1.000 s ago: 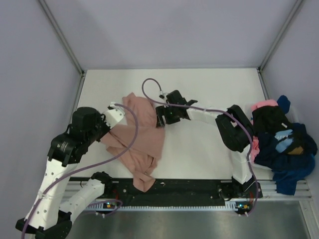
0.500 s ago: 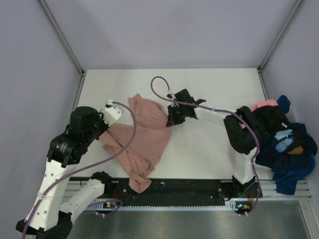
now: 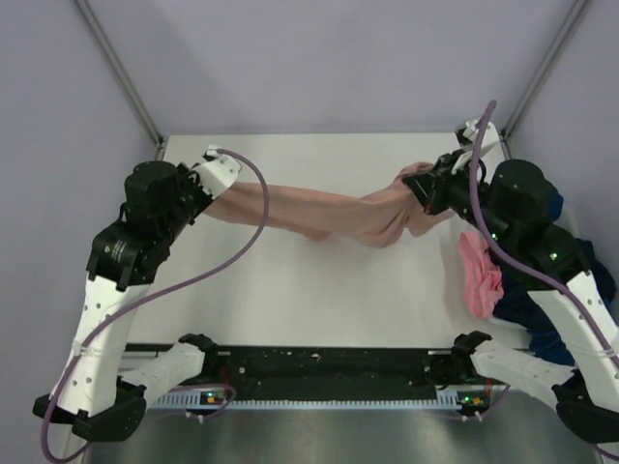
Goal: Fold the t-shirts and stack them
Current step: Flatten out the tshirt
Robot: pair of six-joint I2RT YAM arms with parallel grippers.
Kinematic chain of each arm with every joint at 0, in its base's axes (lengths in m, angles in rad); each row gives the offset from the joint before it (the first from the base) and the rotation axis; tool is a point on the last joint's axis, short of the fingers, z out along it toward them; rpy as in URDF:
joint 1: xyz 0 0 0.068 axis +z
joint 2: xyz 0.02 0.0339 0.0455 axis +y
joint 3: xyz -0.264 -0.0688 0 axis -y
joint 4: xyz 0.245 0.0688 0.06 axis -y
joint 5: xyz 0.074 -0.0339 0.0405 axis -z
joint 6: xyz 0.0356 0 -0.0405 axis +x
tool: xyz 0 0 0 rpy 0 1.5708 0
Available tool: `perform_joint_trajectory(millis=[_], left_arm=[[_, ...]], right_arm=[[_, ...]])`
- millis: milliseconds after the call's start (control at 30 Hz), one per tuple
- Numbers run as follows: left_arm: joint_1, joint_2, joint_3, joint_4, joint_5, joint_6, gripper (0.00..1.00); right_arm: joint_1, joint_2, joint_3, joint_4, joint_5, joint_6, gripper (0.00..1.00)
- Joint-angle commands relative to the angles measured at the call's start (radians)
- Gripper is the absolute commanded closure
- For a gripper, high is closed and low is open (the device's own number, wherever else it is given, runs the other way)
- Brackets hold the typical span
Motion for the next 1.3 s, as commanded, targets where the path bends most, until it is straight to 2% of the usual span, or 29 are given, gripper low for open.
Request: perform_joint_trajectory(millis=[0,67,200,367,500,533,567,600,633,667,700,733,867,967,1100,1167,1267], left_arm=[[0.003,0.002,0.101,0.136,-0.029,0.035,1.00],[0.001,-0.014,0.047,0.118,0.009,0.036,1.00],[0.001,-0.065,-0.230,0.092,0.093,0.033,1.00],[0.003,-0.110,-0.574,0.170,0.146,0.032,1.00],[0.003,-0.090,-0.753,0.256,0.225,0.049,1.00],[0.003,-0.079,-0.781,0.268,0.248,0.055,1.00],[0.001,-0.067,-0.804,0.277,0.270,0.059,1.00],[0.003,-0.058,-0.820,0.278,0.294,0.065,0.92],[0.003,-0.047,-0.830,0.268,0.317,0.072,0.77],[0.001,-0.041,-0.830,0.250,0.342,0.072,0.63],[0.001,-0.041,-0.827,0.232,0.357,0.072,0.51],[0.003,-0.044,-0.820,0.207,0.368,0.069,0.43],[0.008,-0.134,-0.824,0.114,0.364,0.107,0.30],[0.009,-0.159,-0.856,0.069,0.327,0.133,0.29],[0.014,-0.154,-0.948,0.168,0.215,0.153,0.29],[0.026,-0.130,-0.944,0.204,0.213,0.136,0.30],[0.079,-0.093,-0.904,0.236,0.239,0.095,0.34]], right_arm=[[-0.005,0.020,0.077,-0.104,0.046,-0.043,1.00],[-0.005,0.025,0.058,-0.103,0.059,-0.052,1.00],[-0.011,0.124,-0.020,-0.098,0.078,-0.088,1.00],[-0.073,0.398,-0.027,-0.068,0.033,-0.138,1.00],[-0.113,0.685,0.131,-0.041,0.001,-0.138,1.00],[-0.114,0.763,0.189,-0.043,0.001,-0.131,0.96],[-0.113,0.829,0.237,-0.046,-0.005,-0.122,0.85],[-0.114,0.882,0.286,-0.051,-0.019,-0.112,0.68],[-0.116,0.926,0.321,-0.058,-0.026,-0.103,0.55],[-0.116,0.962,0.366,-0.072,-0.028,-0.095,0.48],[-0.119,0.967,0.383,-0.084,-0.025,-0.091,0.44],[-0.120,0.958,0.384,-0.091,-0.019,-0.086,0.42],[-0.128,0.800,0.264,-0.092,0.026,-0.095,0.35],[-0.128,0.622,0.110,-0.092,0.087,-0.091,0.28],[-0.126,0.416,-0.091,-0.106,0.099,-0.040,0.21],[-0.128,0.329,-0.189,-0.109,0.060,0.009,0.21],[-0.128,0.249,-0.330,-0.101,-0.045,0.076,0.30]])
